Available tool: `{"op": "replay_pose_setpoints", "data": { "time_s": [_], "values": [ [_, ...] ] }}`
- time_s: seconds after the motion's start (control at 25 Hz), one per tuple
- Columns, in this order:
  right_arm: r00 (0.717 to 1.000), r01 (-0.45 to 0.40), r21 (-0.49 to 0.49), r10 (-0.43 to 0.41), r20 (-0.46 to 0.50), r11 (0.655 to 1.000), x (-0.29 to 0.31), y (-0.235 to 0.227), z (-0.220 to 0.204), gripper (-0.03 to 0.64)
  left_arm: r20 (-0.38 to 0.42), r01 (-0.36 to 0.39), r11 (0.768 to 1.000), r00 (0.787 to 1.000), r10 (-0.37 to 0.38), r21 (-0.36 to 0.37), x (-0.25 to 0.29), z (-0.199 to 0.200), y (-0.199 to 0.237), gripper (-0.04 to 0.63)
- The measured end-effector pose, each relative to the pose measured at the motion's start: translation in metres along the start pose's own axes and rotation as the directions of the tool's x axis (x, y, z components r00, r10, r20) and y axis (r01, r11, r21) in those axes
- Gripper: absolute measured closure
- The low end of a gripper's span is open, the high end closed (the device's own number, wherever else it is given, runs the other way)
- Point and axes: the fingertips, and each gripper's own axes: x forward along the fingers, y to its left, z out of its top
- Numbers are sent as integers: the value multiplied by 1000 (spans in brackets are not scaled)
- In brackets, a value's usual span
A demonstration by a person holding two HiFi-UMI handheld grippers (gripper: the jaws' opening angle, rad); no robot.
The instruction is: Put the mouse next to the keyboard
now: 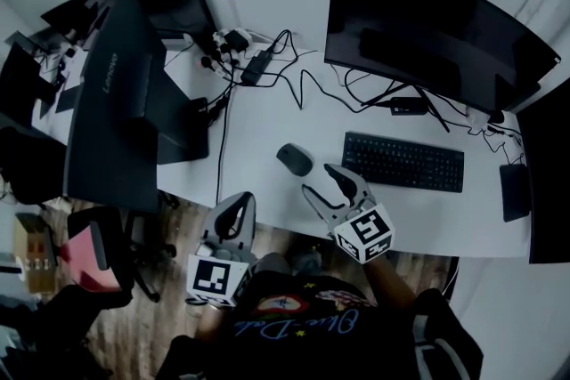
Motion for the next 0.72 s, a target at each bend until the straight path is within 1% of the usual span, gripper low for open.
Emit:
{"op": "replay_pose_setpoints", "data": {
  "time_s": [0.2, 0.44, 0.72],
  "values": [
    [998, -19, 4, 19, -55, 1000, 20, -1, -19, 393, 17, -14, 1000, 1000, 14, -21, 2, 3, 8, 592],
    [992, -24, -3, 24, -123, 1000, 48, -7, -36, 383, 25, -19, 1000, 999, 19, -13, 12, 11, 27, 592],
    [976, -21, 7, 23, -217, 1000, 78, -17, -65, 374, 34, -34, 999, 999, 34, -27, 20, 17, 49, 592]
  ]
}}
